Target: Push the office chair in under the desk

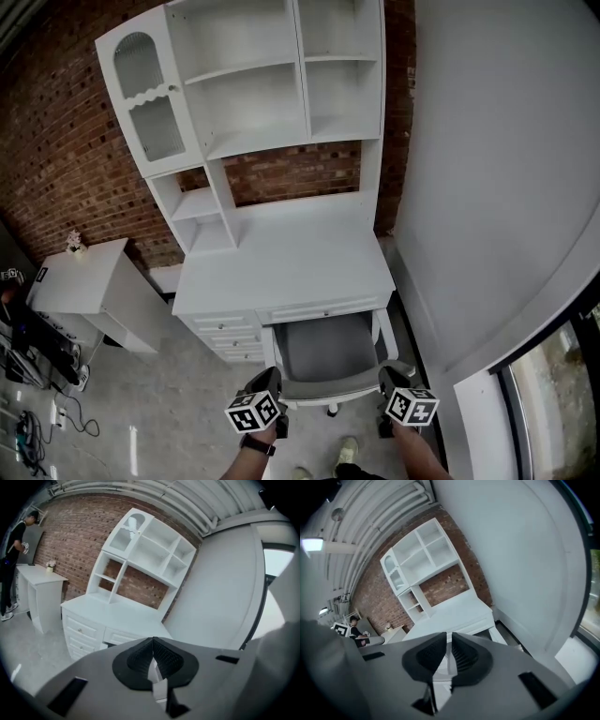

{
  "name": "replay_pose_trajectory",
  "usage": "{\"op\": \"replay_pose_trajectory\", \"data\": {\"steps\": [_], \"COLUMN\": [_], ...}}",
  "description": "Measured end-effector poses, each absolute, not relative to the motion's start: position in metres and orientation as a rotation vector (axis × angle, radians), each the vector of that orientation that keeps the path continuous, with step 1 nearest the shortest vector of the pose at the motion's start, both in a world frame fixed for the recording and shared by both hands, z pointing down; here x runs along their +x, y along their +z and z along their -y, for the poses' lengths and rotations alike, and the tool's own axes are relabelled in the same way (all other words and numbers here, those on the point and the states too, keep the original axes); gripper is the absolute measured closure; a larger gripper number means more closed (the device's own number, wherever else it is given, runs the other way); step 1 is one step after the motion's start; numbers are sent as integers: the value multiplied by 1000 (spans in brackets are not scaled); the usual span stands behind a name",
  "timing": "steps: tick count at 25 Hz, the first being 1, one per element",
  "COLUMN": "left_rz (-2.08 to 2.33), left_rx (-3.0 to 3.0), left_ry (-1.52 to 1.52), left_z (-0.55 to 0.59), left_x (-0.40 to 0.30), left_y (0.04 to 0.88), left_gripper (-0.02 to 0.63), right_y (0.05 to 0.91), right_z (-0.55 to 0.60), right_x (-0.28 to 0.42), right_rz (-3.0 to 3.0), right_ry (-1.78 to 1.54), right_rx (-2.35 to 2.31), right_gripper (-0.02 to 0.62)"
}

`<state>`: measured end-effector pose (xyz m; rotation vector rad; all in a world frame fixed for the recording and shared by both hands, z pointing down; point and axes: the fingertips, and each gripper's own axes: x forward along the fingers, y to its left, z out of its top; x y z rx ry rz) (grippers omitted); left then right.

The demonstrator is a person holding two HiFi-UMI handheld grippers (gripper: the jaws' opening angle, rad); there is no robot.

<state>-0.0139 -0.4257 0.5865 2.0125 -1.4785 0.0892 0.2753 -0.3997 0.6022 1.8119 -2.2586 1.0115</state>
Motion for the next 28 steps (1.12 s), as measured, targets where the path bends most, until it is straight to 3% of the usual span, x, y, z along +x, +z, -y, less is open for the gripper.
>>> {"op": "replay_pose_trajectory", "data": {"steps": [16,28], "left_rz": [1324,1376], "left_rx": [2423,2510], "left_ry": [57,-38], "left_z": [388,367], "left_x": [53,38], "left_y": [466,401], "left_gripper": [601,601], "right_y": [486,428], "right_z": [370,352], "right_x": [219,204], "right_rz": [2431,2475], "right_ry": [478,281], "right_rx": [1794,1829], "right_gripper": [583,584]}}
